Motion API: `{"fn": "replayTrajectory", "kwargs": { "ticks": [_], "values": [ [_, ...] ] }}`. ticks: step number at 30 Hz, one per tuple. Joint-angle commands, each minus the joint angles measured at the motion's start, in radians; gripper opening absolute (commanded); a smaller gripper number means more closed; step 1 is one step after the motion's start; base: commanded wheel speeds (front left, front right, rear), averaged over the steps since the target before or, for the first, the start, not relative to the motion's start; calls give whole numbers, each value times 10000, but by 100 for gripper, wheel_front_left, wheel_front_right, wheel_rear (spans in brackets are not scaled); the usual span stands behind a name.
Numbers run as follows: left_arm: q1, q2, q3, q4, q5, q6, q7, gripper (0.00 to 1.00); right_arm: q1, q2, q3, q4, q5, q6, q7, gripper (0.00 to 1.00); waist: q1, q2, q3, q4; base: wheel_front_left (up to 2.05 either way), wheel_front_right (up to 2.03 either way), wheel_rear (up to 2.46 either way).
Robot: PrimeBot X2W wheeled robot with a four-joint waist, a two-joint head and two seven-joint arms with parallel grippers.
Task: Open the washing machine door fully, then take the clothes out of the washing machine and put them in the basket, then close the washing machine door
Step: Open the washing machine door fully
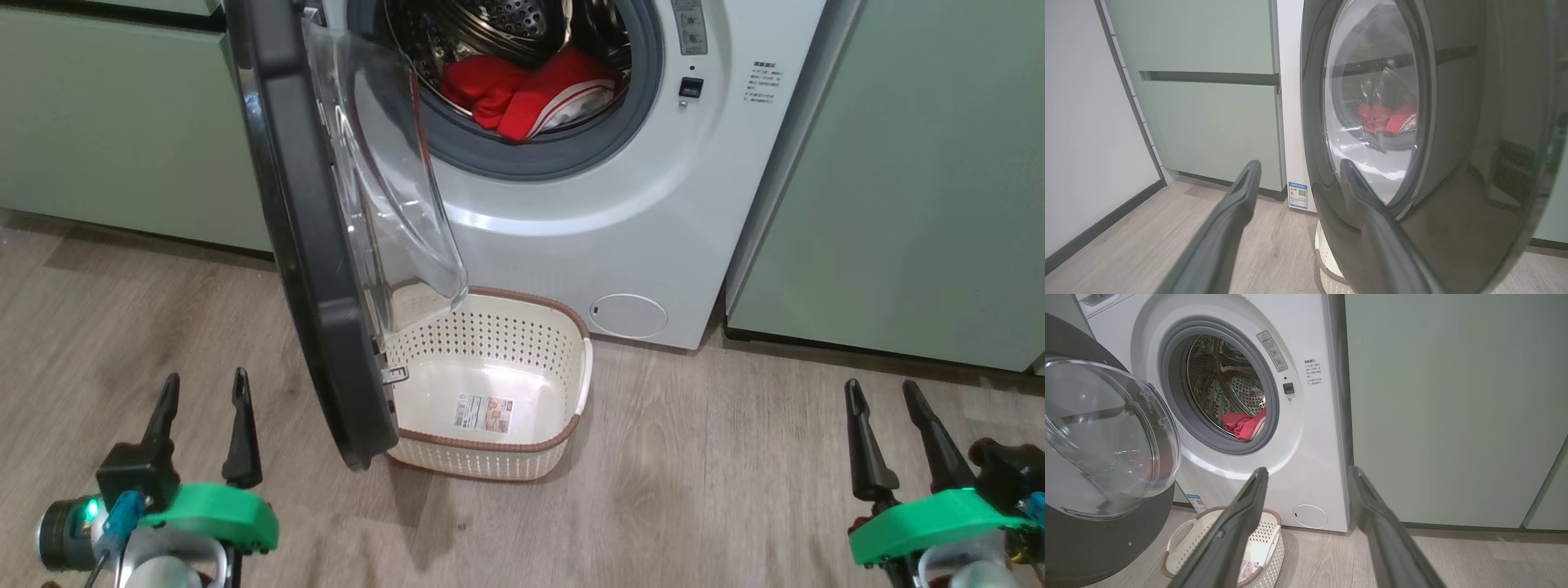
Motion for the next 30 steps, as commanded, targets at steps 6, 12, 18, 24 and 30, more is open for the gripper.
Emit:
{"fn": "replayTrajectory", "kwargs": {
  "ticks": [6,12,18,24,30],
  "values": [
    [-427,67,320,-260,89,-34,-67,100,-147,-35,145,-255,-100,-7,-62,100,0,-1,49,58,0,0,0],
    [-585,-24,709,-489,-646,-108,-67,6,-131,-5,153,-265,-66,-7,-62,100,0,-1,84,80,0,0,0],
    [-1200,-90,1159,-1412,-2208,-14,-67,0,-115,46,89,-305,-22,-7,-62,100,0,-1,100,134,0,0,0],
    [-2554,-94,563,-2722,-2962,427,-67,0,-71,76,43,-292,20,-7,-62,100,0,-1,100,215,0,0,0],
    [-3852,-95,-501,-3754,-3047,860,146,0,-21,129,58,-270,24,-7,-62,100,0,-1,40,202,0,0,0]
  ]
}}
